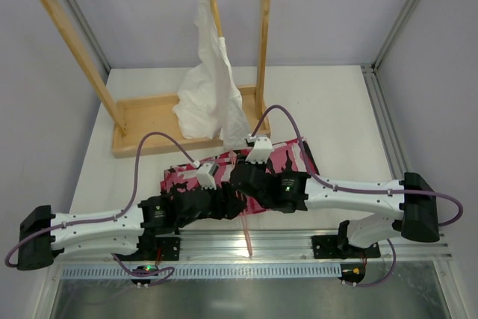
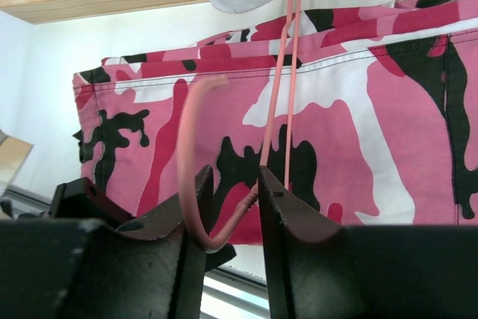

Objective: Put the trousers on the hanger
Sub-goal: Pass the hanger from the right arm to the left

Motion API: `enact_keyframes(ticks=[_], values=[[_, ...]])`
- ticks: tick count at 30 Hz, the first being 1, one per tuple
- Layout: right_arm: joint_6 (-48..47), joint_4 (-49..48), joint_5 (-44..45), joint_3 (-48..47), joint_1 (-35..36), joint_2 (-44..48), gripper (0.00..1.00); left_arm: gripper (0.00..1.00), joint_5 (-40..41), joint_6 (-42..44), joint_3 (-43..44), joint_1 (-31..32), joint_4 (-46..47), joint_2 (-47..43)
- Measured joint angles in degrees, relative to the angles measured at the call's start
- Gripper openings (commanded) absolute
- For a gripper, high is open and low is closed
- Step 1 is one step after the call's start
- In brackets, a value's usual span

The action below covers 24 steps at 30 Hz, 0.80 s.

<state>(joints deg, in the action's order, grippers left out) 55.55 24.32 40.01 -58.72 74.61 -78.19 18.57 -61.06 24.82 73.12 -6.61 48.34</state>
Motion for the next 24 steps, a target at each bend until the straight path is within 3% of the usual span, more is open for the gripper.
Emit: enact_keyframes(ticks=[19, 22, 24], values=[[-0.13, -2.12, -2.4, -0.24, -0.33, 1.44, 0.37, 0.61, 3.26, -0.48, 0.57, 0.0, 0.33, 1.46], [-0.11, -2.23, -2.75, -0.22, -0.57, 1.53, 0.42, 0.61, 3.96, -0.74, 0.9, 0.0, 0.13, 2.51], [-0.13, -2.45, -3.08, -0.07, -0.87, 2.08, 0.52, 0.61, 4.26, -1.29, 0.94, 0.0, 0.11, 2.78]])
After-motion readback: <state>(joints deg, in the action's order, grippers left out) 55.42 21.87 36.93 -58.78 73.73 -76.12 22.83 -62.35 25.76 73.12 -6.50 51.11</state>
